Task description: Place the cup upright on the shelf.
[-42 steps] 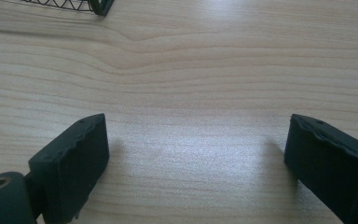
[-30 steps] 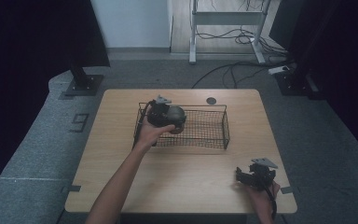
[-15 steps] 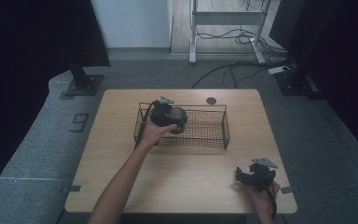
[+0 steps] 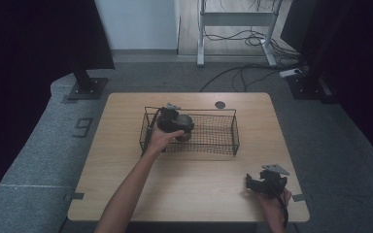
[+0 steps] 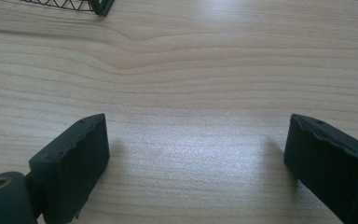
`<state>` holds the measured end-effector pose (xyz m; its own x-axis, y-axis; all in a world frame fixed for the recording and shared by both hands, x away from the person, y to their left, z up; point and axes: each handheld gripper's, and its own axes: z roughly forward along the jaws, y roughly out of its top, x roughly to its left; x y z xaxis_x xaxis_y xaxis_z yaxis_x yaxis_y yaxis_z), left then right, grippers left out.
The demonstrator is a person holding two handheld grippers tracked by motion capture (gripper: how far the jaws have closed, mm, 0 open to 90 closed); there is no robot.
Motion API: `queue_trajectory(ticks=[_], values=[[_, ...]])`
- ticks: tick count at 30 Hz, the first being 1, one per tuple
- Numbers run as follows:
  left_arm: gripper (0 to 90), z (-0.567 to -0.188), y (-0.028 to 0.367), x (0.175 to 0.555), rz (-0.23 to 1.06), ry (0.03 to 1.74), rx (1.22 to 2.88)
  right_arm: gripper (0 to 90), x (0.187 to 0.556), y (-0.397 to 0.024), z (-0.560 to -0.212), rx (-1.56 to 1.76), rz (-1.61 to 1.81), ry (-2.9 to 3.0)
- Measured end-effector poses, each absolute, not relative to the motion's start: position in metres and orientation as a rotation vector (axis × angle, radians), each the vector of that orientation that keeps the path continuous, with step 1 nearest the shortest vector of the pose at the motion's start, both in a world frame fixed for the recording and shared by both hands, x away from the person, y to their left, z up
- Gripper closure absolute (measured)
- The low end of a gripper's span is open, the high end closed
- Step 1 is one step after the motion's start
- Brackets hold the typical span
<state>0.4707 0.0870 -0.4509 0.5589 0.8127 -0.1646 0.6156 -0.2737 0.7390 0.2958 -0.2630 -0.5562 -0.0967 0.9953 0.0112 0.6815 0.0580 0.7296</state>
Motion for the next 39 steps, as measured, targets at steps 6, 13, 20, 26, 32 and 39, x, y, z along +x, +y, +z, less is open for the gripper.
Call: queue_trajectory(ticks=[6, 13, 20, 26, 32, 39], values=[[14.4, -0.457, 0.086, 0.472, 0.307, 1.152, 2.011, 6.3, 0.296, -0.263, -0.556, 1.672, 0.805, 1.833], [14.4, -0.464, 0.081, 0.474, 0.299, 1.162, 2.043, 6.3, 0.296, -0.263, -0.556, 1.672, 0.805, 1.833], [14.4, -0.472, 0.077, 0.476, 0.297, 1.172, 2.064, 6.4, 0.296, -0.263, -0.556, 1.672, 0.805, 1.833], [14.3, -0.476, 0.076, 0.477, 0.291, 1.184, 2.072, 6.3, 0.296, -0.263, -0.556, 1.672, 0.805, 1.833], [14.2, -0.477, 0.076, 0.478, 0.299, 1.198, 2.076, 6.4, 0.296, -0.263, -0.556, 1.672, 0.806, 1.833], [13.8, -0.481, 0.074, 0.478, 0.297, 1.218, 2.105, 6.4, 0.296, -0.263, -0.556, 1.672, 0.806, 1.833]])
